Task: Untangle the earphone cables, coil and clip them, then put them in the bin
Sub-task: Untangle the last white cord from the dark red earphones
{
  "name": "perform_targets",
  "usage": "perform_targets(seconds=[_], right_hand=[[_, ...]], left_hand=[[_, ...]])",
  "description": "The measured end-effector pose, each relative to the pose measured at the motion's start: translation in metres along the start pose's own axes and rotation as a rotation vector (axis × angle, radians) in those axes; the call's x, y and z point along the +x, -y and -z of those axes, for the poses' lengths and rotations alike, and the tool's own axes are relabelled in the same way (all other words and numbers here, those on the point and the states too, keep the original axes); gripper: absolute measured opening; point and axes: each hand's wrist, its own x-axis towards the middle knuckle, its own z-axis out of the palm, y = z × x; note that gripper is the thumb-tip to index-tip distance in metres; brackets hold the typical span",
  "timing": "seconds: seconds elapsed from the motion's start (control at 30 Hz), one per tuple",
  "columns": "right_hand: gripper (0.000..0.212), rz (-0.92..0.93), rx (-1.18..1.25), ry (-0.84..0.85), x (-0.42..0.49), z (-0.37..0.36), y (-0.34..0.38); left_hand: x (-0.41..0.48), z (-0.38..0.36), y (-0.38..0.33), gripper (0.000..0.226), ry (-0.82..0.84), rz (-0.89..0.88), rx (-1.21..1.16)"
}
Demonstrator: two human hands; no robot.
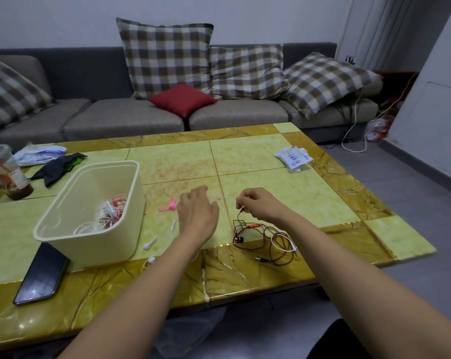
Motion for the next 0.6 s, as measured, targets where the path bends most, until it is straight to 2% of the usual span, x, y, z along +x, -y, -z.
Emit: perform_targets(seconds=[0.03, 0.1, 0.13, 0.23, 0.3, 0.37, 0.43, 0.47, 0.53, 0.6], right_hand=[[0.028, 0.007, -0.009, 0.026, 0.000, -0.002, 0.001], [0.029, 0.024, -0.038, 0.056, 0.000, -0.004, 0.003], [0.029, 0.027, -0.046, 0.052, -0.001, -0.005, 0.003], [0.030, 0.004, -0.009, -0.019, -0.001, 0.001, 0.001], [0.030, -0.011, -0.002, -0.060, -0.002, 0.002, 0.000], [0.030, -0.007, -0.040, -0.035, -0.002, -0.002, 0.003], [0.031, -0.008, -0.100, 0.031, -0.002, -0.009, 0.005], [0.031, -0.018, -0.118, 0.049, -0.003, -0.010, 0.005], [0.030, -0.040, -0.105, 0.033, -0.005, -0.006, 0.003], [0.028, -0.050, -0.069, -0.033, -0.007, 0.003, -0.001]], left_hand=[[-0.002, -0.001, -0.004, 0.040, 0.040, -0.113, -0.009], [-0.004, -0.005, -0.010, 0.027, 0.082, -0.262, 0.024], [-0.003, -0.006, -0.010, 0.026, 0.067, -0.245, 0.056], [0.001, 0.001, -0.006, 0.025, 0.009, 0.053, 0.067], [0.002, 0.002, -0.002, 0.026, -0.017, 0.152, 0.099], [0.000, -0.001, -0.008, 0.039, 0.019, 0.019, 0.048], [-0.005, -0.005, -0.019, 0.035, 0.128, -0.160, -0.002], [-0.006, -0.007, -0.021, 0.032, 0.165, -0.187, 0.046], [-0.002, -0.005, -0.015, 0.032, 0.153, -0.090, 0.093], [0.003, 0.000, 0.000, 0.031, 0.085, 0.083, 0.126]])
